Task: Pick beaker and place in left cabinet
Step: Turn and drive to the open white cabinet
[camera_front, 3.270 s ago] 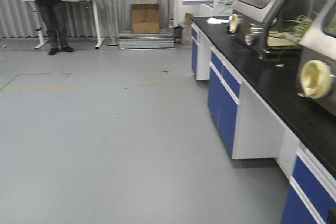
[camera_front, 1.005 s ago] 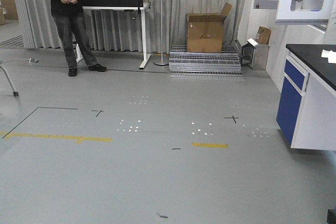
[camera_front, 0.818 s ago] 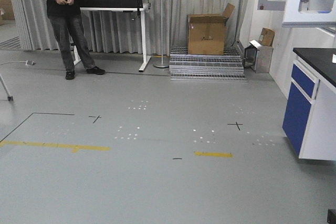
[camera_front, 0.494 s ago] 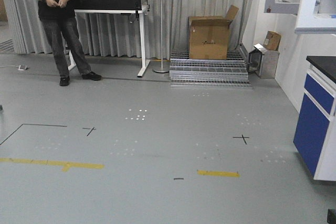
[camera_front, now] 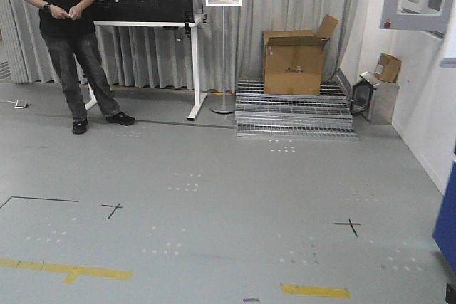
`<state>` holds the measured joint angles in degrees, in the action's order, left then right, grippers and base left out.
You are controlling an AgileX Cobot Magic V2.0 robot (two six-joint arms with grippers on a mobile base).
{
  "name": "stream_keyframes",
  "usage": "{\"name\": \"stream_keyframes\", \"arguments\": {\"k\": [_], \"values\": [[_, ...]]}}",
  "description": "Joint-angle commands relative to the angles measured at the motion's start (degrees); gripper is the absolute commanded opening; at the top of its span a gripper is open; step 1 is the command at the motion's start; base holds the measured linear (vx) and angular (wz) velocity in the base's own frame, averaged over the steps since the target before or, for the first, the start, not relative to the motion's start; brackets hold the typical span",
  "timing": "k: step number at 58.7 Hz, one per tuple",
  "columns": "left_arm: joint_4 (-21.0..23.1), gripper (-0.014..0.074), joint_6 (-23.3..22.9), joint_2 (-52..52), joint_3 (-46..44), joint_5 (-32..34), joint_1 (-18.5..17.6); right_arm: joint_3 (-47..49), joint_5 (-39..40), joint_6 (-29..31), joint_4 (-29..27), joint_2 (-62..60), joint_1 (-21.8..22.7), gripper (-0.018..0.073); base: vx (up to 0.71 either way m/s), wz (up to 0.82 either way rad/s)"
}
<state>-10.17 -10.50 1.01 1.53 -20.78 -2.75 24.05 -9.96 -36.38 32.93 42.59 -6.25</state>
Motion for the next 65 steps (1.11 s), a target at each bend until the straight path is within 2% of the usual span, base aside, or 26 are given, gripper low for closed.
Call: {"name": "stream_keyframes", "arguments": {"k": [1,65], "values": [[-0.19,0.0004,-0.23,0.56,-0.89,4.29,-0.31,1.92,4.12,0.25,0.93,-0.37,0.41,-0.0001,0.64,0.1],[-0.19,0.0004,-0.23,0.56,-0.89,4.29,-0.31,1.92,3.37,0.25,0.93,-0.37,0.41,-0.0001,0.68,0.01]]}}
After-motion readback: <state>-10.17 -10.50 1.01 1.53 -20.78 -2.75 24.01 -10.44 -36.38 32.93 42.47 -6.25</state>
